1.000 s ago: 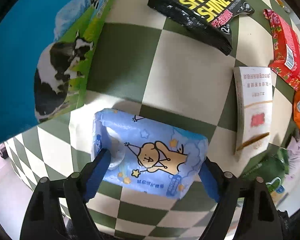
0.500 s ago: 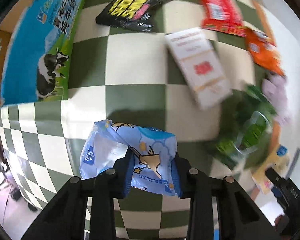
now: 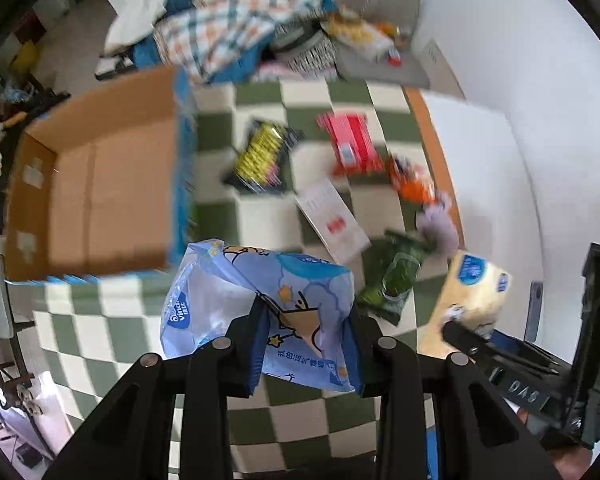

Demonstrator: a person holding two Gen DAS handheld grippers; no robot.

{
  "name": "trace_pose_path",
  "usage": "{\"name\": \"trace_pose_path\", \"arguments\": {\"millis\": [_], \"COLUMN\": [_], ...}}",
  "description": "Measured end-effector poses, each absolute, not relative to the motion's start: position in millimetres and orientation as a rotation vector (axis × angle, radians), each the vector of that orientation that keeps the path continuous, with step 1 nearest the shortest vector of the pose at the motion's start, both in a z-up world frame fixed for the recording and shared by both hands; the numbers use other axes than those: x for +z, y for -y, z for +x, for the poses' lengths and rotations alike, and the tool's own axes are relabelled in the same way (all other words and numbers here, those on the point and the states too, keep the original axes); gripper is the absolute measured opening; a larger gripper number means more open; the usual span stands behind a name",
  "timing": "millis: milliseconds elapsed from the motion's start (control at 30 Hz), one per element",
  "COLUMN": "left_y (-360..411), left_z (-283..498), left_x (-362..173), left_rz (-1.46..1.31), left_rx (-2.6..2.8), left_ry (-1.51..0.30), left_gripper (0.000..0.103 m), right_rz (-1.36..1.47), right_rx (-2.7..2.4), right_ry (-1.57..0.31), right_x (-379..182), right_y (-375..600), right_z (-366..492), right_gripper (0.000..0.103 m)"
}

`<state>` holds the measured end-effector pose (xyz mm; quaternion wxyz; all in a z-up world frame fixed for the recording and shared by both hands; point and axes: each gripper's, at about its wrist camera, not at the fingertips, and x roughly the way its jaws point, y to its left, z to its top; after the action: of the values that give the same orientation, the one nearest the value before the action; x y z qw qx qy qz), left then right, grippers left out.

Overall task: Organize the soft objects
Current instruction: 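Carry both packs over the box and release them inside with both tools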

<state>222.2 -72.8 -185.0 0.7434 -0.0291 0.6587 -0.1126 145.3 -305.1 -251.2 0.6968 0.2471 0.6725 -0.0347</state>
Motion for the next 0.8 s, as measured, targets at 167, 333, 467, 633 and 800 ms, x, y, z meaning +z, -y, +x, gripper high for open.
{"name": "trace_pose_path", "arguments": {"millis": [167, 333, 467, 633, 800], "left_y": [2, -76, -132, -180, -205], "left_z": [282, 315, 349, 391, 420], "left_x": [-148, -149, -159, -201, -247], "left_rz": [-0.105, -0.148, -0.156, -0.206, -0.218], "left_rx": [-0.18, -0.124, -0.084, -0.082, -0.085], "left_ry": [-1.414, -1.434, -1.472, -1.557, -1.626], "left_gripper": [0.03, 0.03, 0.03, 0.03, 0.03], "right_rz": [0.455, 0.381, 0.349, 0.318, 0.266], "right_rx": [0.105, 0.218, 0.265, 0.287, 0.284], "right_ry": [-1.464, -1.438, -1.444, -1.489, -1.542], "right_x": [-203, -175, -181, -213, -266], "right_y": [239, 153, 86, 12, -41], "right_z": [196, 244, 285, 330, 371], "right_gripper": [0.065, 0.065, 0.065, 0.065, 0.065]}}
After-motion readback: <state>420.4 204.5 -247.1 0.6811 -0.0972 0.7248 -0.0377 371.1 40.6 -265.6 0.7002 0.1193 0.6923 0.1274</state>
